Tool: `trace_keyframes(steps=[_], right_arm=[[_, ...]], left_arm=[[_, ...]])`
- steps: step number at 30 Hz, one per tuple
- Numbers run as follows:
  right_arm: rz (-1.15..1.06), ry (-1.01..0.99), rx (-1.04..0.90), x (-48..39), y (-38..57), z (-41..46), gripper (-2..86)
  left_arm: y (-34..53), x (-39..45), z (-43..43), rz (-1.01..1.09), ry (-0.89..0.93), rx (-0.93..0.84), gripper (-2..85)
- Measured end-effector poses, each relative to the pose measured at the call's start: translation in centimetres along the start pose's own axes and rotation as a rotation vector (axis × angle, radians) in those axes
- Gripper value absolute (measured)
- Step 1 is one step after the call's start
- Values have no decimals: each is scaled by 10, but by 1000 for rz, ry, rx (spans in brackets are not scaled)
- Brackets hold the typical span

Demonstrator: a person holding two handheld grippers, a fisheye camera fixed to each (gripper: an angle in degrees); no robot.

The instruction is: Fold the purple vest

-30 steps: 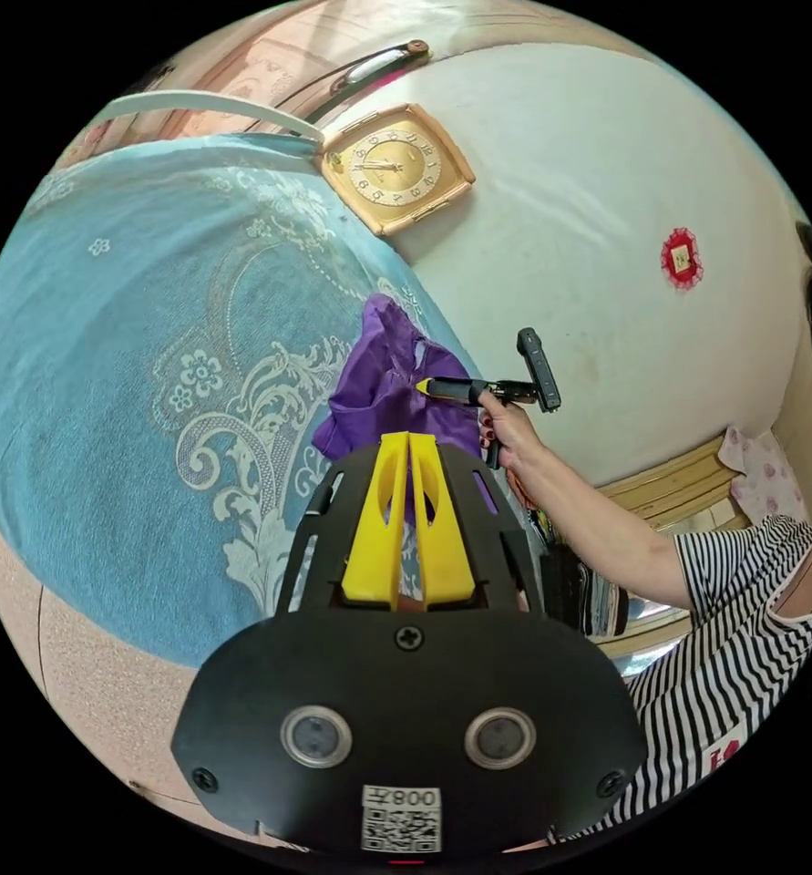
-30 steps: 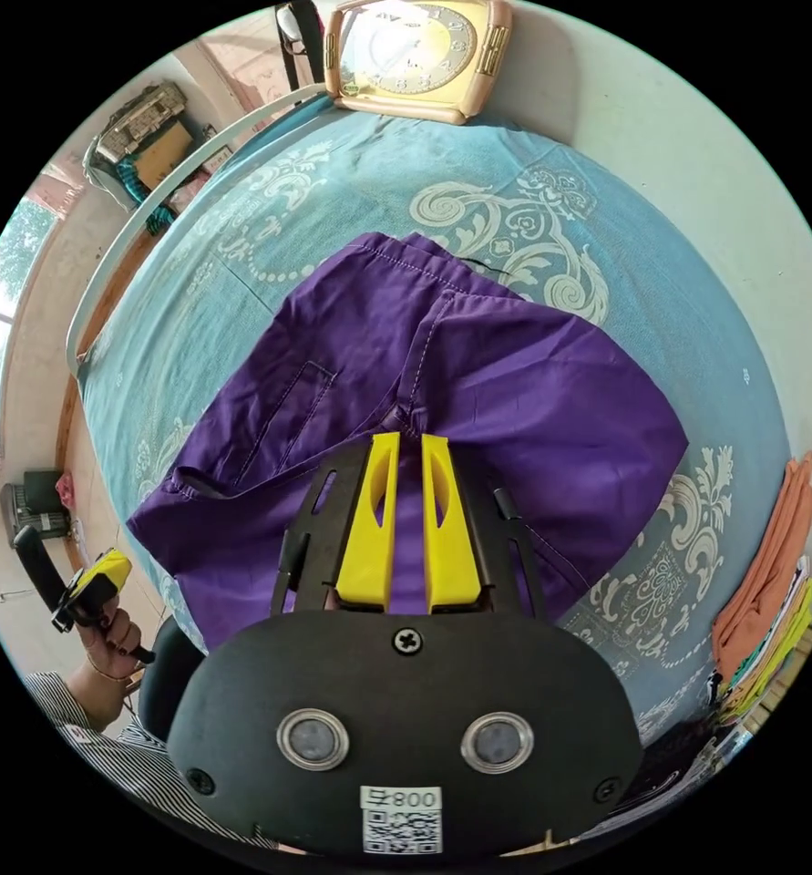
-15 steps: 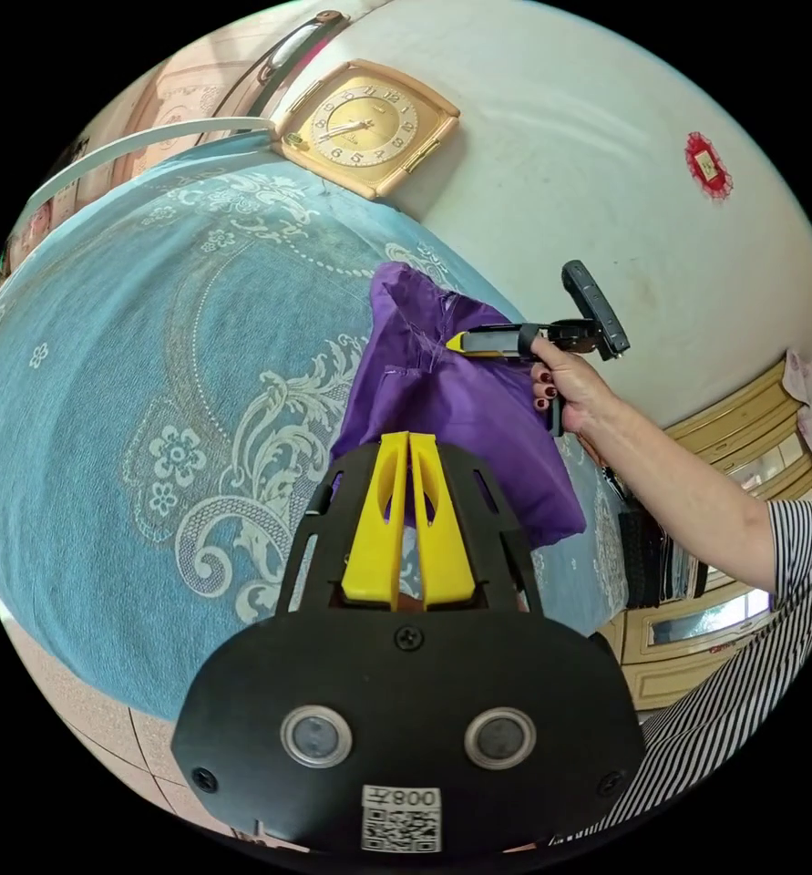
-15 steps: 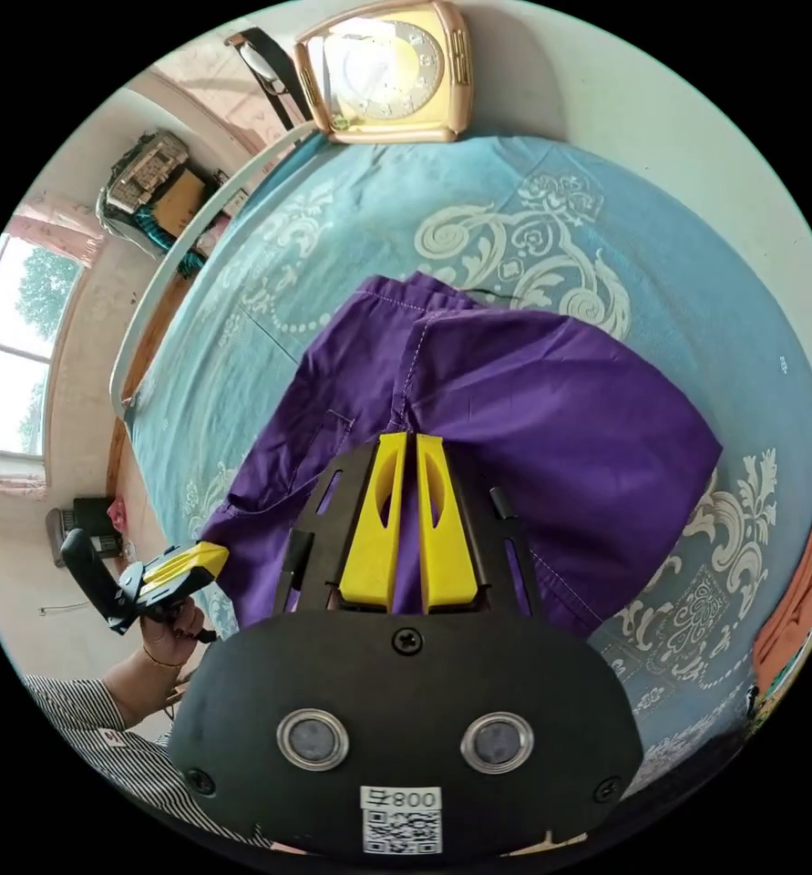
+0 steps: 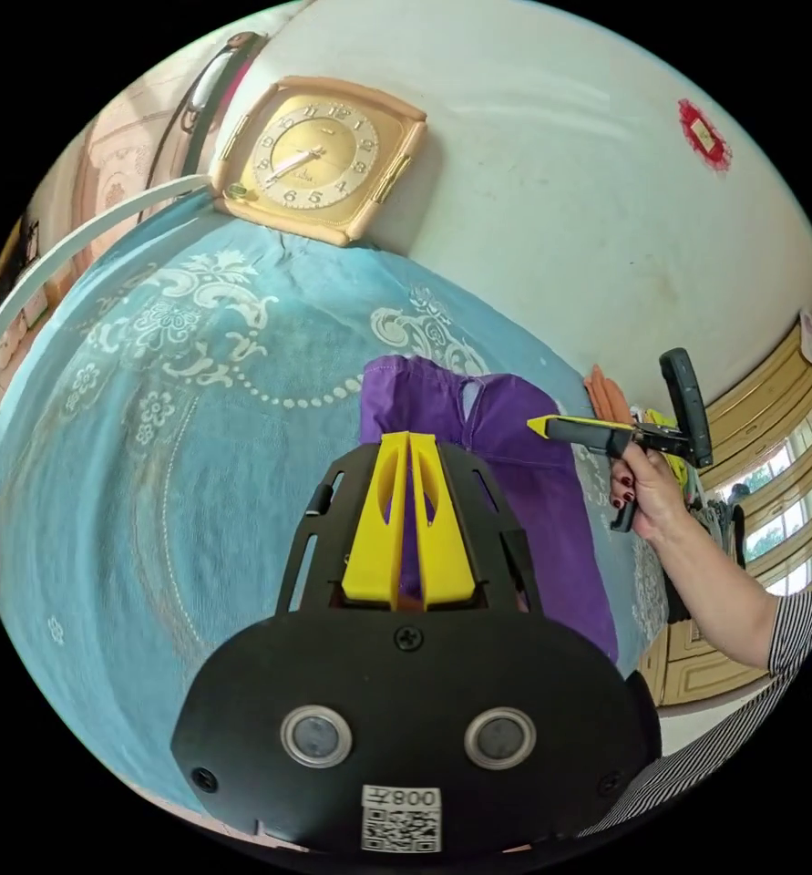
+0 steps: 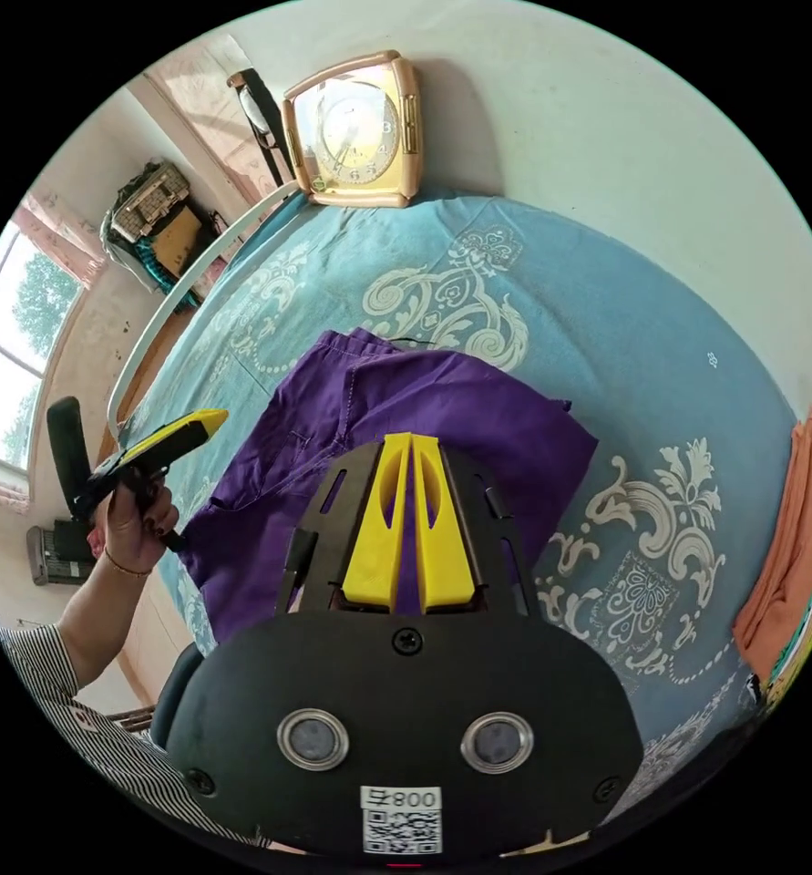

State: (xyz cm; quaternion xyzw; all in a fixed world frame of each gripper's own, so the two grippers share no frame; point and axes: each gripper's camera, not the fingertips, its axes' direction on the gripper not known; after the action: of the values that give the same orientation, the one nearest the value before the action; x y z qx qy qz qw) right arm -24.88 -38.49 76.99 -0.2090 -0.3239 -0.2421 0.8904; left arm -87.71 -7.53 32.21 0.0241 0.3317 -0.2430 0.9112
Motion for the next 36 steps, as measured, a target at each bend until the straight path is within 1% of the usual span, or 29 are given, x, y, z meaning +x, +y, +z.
trace_keyframes(steps=[1, 5, 8, 10, 13, 14, 16, 18, 20, 22, 23, 24, 25, 26, 28, 29, 33, 36], right_arm=[[24, 8, -19, 9, 6, 7, 1], [96, -38, -23, 28, 26, 20, 1], [105, -52, -15, 28, 38, 22, 1], [50, -59, 7, 17, 49, 15, 1], [-26, -139, 67, -2, 73, -6, 2], [-39, -164, 81, -6, 79, -11, 2], [-115, -271, 85, -27, 116, -24, 2], [-169, -302, 47, -45, 151, -25, 3], [-184, -287, 14, -59, 187, -18, 3], [-190, -229, -101, -70, 222, 10, 4], [-172, -229, -120, -70, 228, 15, 4], [-124, -258, -115, -69, 238, 14, 6], [-107, -270, -33, -71, 250, -1, 8], [-101, -256, 9, -73, 257, -10, 9], [-97, -142, 129, -88, 293, -39, 18], [-101, -108, 145, -93, 304, -43, 22], [-141, 94, 114, -133, 376, -36, 51], [-152, 177, 119, -159, 404, -20, 68]], left_arm=[[-10, 4, 18, 1, -17, -56, 2], [-26, 24, 60, 39, -41, -148, 2], [-24, 31, 62, 29, -28, -145, 2], [-16, 37, 52, 39, -21, -103, 2], [14, 53, 25, 77, 126, -44, 2], [32, 62, 15, 104, 142, -44, 2], [63, 74, 2, 129, 107, -38, 2], [90, 79, -4, 129, 74, -42, 2], [114, 78, 2, 100, -6, -83, 2], [124, 77, 12, 96, -57, -119, 2], [128, 78, 11, 71, -25, -111, 2], [129, 80, 9, 69, -22, -98, 2], [132, 87, 0, 85, -25, -59, 2], [136, 96, -9, 109, -9, -28, 2], [145, 110, -17, 141, 31, -11, 2], [152, 118, -19, 163, 46, -14, 2], [171, 139, -14, 187, 31, -54, 2], [183, 152, -11, 180, 63, -66, 2]])
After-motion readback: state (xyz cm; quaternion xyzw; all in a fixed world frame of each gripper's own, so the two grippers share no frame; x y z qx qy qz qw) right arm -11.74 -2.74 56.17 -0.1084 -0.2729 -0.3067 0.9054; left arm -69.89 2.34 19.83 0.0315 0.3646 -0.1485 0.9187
